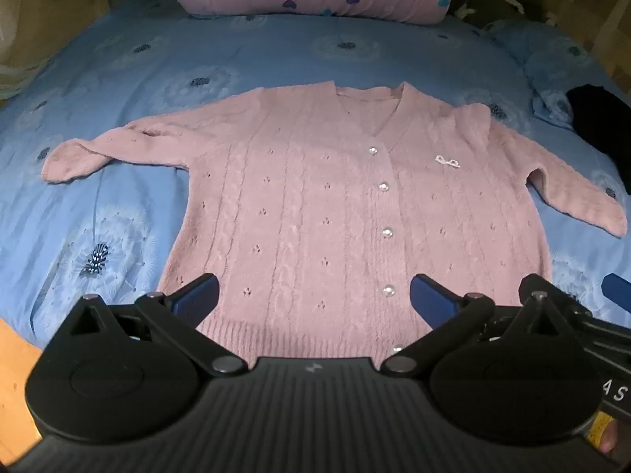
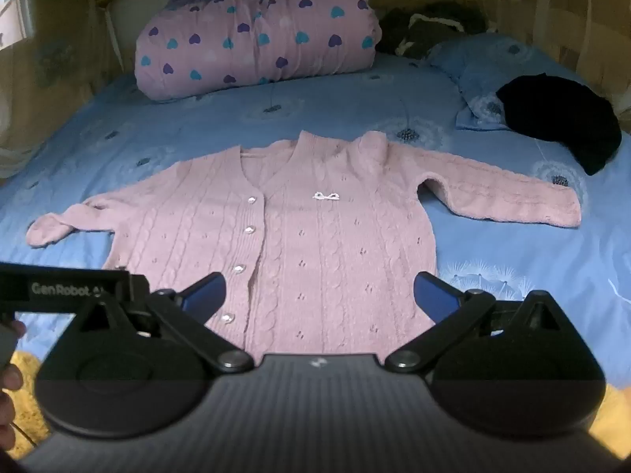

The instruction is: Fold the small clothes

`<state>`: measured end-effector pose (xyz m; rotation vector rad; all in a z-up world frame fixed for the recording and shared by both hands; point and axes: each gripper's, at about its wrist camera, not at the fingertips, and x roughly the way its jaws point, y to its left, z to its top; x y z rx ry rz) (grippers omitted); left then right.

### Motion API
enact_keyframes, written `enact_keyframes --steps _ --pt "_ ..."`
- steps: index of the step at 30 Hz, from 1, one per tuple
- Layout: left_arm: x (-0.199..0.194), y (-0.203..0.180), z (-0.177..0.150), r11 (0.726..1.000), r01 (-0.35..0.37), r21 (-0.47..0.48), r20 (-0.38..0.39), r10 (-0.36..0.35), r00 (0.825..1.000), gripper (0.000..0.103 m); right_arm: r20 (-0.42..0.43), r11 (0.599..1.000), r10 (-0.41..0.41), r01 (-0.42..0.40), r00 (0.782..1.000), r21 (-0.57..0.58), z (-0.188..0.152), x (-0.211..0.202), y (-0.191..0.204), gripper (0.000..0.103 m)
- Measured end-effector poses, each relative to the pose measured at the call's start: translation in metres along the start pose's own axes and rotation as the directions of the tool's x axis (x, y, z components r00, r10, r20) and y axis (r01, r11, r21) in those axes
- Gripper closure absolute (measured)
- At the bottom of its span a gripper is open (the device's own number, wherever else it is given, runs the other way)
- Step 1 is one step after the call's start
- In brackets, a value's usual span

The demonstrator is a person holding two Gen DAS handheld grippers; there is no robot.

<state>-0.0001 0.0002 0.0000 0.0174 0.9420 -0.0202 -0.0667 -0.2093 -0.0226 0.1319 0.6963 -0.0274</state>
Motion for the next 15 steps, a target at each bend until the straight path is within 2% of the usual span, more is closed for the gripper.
enact_keyframes --steps 15 --pt "0.0019 -0.0012 -0.0043 1.000 -0.006 -0.004 -0.017 0.005 1.000 0.000 -0.004 1.000 -0.003 0.003 1.000 0.003 -0.0007 -0.0008 -0.0012 0.000"
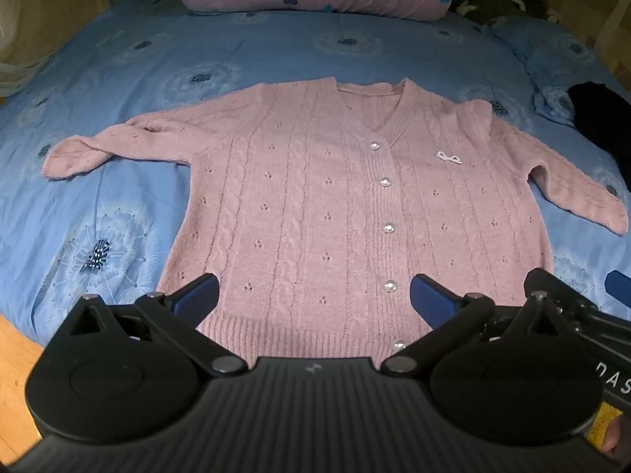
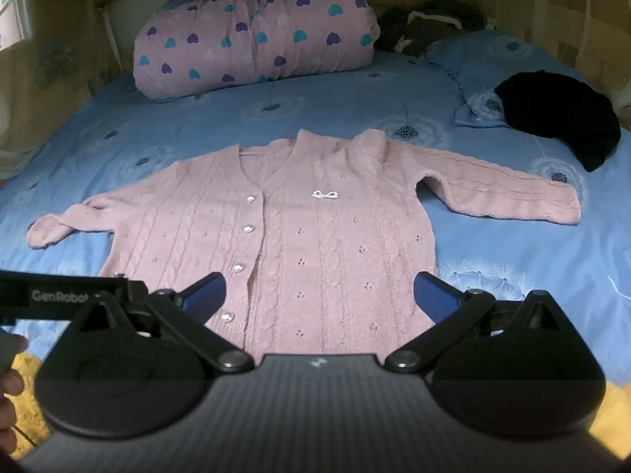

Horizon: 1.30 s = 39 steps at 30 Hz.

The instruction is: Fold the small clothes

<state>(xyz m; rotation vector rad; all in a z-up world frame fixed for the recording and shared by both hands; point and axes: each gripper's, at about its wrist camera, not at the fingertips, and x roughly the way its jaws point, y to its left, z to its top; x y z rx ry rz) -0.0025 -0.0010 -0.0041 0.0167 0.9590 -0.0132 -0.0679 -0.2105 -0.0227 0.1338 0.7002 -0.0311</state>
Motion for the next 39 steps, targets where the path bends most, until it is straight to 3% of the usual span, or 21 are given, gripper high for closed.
enact_keyframes --steps 39 --pt "-0.0034 0.0024 0.0036 1.000 -0.001 -0.014 0.003 0.001 1.000 0.000 0.000 1.000 -0.002 0.002 1.000 0.005 0.0050 -0.0016 -0.0023 0.000"
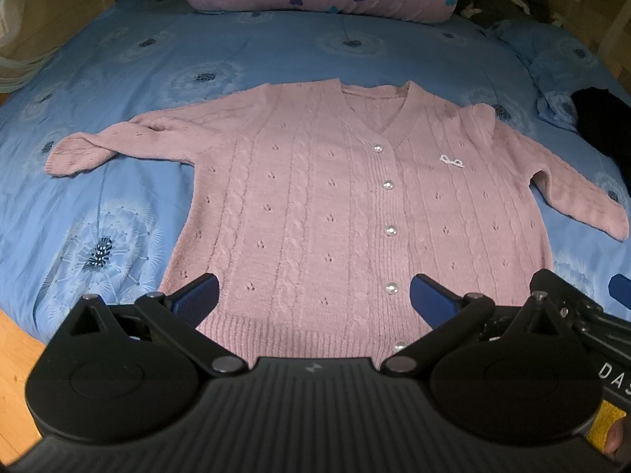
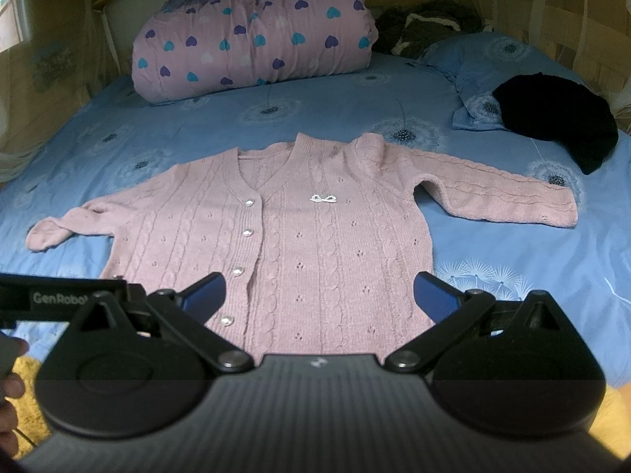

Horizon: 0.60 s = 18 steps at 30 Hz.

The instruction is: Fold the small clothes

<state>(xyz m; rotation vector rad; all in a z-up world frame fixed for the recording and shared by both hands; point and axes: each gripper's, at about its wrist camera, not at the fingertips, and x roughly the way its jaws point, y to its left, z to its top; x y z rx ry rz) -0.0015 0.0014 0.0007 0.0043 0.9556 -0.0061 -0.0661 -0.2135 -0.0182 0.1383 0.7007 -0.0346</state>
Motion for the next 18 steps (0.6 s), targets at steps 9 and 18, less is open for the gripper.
enact_keyframes --steps 9,18 --pt "0.0000 0.0004 -0.0001 1.000 -0.001 0.000 0.001 0.001 1.000 0.000 0.000 1.000 0.000 0.000 1.000 0.001 0.0000 0.0001 -0.0005 0.000" --pt "0.0002 0.0017 -0.0002 1.000 -0.001 -0.007 -0.004 0.001 1.000 0.000 -0.002 1.000 0.000 0.000 1.000 0.011 0.0032 -0.0013 -0.0037 0.000"
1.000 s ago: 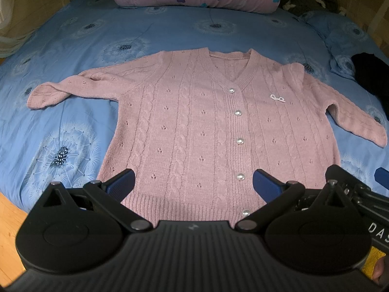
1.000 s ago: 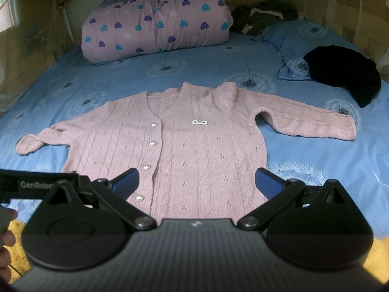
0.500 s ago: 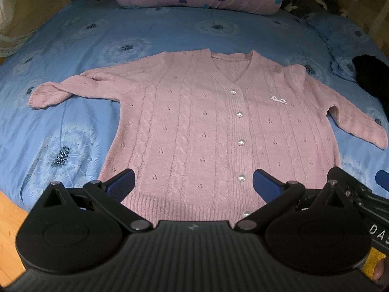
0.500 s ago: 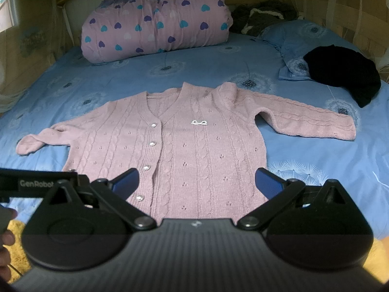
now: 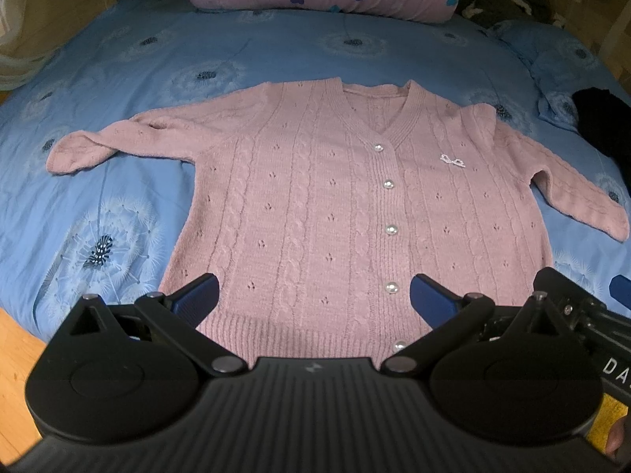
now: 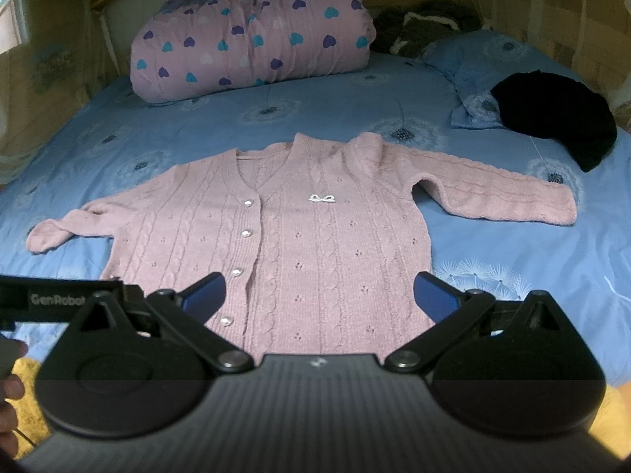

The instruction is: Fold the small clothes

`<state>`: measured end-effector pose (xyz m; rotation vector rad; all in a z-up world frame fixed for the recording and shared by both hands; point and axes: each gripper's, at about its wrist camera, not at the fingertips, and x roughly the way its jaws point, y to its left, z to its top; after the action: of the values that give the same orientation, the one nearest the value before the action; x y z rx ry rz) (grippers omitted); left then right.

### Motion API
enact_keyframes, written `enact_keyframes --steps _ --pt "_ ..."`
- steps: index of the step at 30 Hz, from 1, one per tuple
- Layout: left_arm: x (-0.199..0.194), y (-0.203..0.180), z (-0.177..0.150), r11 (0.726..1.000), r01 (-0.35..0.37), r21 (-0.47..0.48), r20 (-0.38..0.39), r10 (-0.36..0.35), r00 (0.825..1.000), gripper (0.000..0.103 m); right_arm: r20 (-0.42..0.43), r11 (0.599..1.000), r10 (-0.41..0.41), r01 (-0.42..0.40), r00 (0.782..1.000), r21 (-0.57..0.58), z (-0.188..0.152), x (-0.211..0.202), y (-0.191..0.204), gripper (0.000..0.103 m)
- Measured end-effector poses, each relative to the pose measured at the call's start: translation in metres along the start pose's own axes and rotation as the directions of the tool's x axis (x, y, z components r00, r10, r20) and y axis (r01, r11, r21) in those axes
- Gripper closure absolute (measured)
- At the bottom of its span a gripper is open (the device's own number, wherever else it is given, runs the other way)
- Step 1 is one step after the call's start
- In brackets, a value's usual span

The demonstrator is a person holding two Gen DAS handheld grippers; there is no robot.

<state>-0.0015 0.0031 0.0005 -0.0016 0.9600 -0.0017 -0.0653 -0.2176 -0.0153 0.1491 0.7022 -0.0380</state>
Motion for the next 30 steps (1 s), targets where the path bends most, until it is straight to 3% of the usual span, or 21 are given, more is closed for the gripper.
enact_keyframes --steps 12,20,30 --pt "0.004 -0.004 0.003 1.000 -0.007 0.019 -0.009 0.008 1.000 0.000 -0.004 1.000 -0.001 0.001 1.000 0.014 0.000 0.005 -0.002 0.000" --pt "0.012 -0.007 0.022 1.000 -0.018 0.024 -0.012 0.018 1.000 0.000 0.006 1.000 -0.009 0.008 1.000 0.027 0.012 0.014 -0.015 0.000" --pt "0.040 -0.018 0.044 0.999 -0.009 0.040 -0.051 0.011 0.999 0.000 0.031 0.991 -0.112 0.109 0.993 0.074 0.030 0.038 -0.064 0.000"
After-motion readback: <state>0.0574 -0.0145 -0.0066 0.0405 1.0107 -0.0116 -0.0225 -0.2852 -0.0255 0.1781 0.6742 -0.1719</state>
